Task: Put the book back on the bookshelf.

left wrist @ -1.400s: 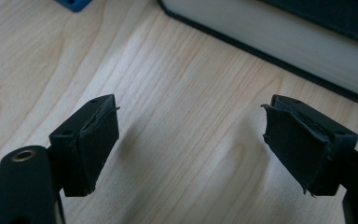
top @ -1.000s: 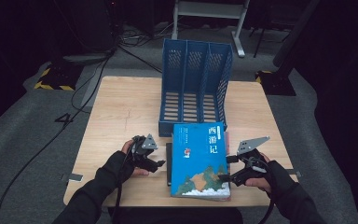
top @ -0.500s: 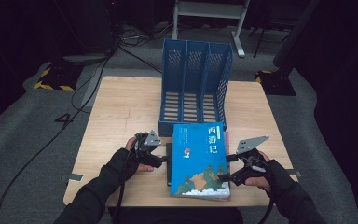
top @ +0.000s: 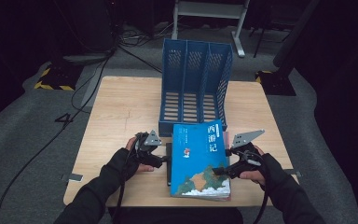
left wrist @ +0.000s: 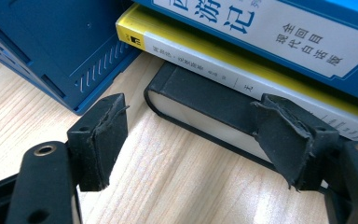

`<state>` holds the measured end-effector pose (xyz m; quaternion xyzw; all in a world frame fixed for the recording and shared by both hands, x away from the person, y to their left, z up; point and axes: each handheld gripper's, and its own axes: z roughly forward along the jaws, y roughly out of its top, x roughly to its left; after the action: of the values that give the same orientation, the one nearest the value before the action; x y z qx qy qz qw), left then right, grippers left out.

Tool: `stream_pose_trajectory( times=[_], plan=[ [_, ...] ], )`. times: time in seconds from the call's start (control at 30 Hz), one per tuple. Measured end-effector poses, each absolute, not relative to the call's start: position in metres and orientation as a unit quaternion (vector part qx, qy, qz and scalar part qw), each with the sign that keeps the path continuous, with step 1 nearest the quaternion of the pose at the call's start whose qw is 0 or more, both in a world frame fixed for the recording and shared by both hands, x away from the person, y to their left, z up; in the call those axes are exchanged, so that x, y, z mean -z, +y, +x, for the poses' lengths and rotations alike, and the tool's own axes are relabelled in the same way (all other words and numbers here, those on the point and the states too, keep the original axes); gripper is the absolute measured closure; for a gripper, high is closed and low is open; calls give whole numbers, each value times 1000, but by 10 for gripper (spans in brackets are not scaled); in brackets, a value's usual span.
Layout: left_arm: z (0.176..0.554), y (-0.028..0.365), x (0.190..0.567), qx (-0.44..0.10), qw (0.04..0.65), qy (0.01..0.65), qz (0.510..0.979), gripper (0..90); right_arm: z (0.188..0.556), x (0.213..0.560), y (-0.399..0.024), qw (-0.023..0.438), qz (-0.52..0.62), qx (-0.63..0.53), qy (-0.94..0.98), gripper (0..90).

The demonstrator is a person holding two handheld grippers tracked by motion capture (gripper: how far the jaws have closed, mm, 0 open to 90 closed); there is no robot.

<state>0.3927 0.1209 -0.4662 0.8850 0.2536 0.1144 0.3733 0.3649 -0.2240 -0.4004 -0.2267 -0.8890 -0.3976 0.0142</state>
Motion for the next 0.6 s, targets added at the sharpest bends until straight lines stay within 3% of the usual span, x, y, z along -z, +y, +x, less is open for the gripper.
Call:
stream_pose_trajectory(
  times=[0.6],
  plan=[
    [399, 113, 464, -127, 390, 255, 875, 262, 378, 407, -220, 18, -226, 430, -874, 491]
  ],
)
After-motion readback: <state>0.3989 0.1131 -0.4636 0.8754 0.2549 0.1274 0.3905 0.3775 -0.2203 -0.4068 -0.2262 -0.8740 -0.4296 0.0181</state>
